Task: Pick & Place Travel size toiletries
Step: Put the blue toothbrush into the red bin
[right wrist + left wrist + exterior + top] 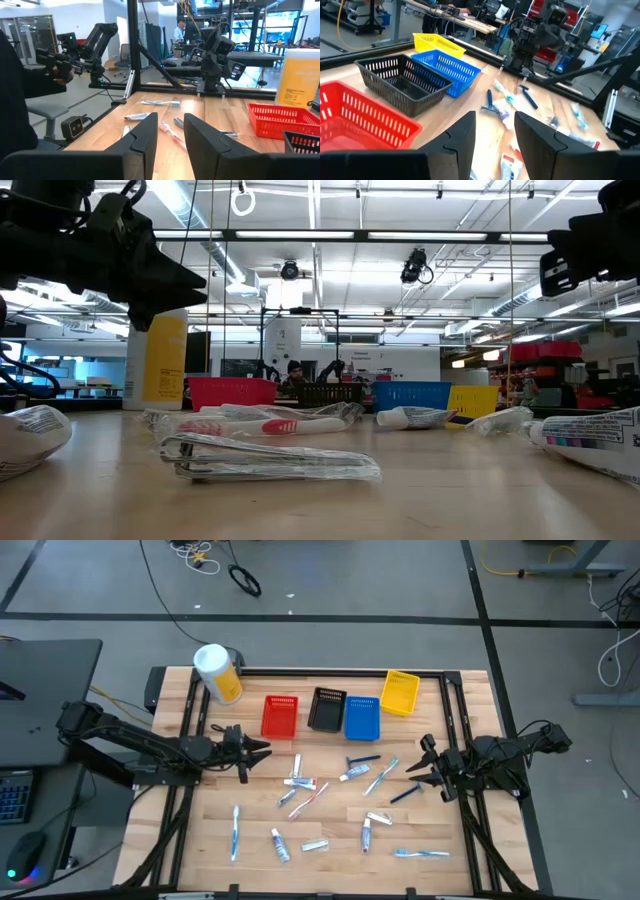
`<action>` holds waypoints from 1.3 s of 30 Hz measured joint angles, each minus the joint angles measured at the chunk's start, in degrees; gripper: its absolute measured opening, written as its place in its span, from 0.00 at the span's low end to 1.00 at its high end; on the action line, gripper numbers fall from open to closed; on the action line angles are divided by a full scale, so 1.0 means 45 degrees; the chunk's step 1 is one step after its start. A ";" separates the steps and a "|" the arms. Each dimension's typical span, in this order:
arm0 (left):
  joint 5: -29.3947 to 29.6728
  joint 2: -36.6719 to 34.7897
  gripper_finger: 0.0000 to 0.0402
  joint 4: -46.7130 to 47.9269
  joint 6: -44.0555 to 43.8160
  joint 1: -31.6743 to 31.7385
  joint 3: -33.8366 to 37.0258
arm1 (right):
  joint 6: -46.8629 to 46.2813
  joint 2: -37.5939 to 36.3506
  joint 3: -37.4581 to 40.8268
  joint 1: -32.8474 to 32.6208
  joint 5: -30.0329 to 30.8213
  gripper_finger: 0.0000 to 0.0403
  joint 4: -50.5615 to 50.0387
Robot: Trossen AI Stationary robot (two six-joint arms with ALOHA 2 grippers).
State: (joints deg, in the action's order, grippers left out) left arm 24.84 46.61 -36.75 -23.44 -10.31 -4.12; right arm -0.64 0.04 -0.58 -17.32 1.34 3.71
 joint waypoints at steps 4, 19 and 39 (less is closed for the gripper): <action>0.0000 0.0000 0.36 -0.0058 -0.0320 0.0000 0.0000 | -0.0107 -0.0001 0.0004 0.0000 0.0000 0.26 0.1416; -0.0780 0.0000 0.36 0.3320 0.0847 -0.0006 -0.2485 | 0.0010 -0.0001 0.0003 0.0000 0.7141 0.26 0.6102; -0.4571 0.1335 0.36 1.3848 -0.5818 -0.0019 -0.7033 | 0.3269 0.0004 0.0000 0.0679 1.1875 0.26 0.5428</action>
State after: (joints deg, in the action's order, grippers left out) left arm 4.27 52.62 25.57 -49.62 -10.39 -35.77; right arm 14.06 0.05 -0.58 -14.26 54.78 28.13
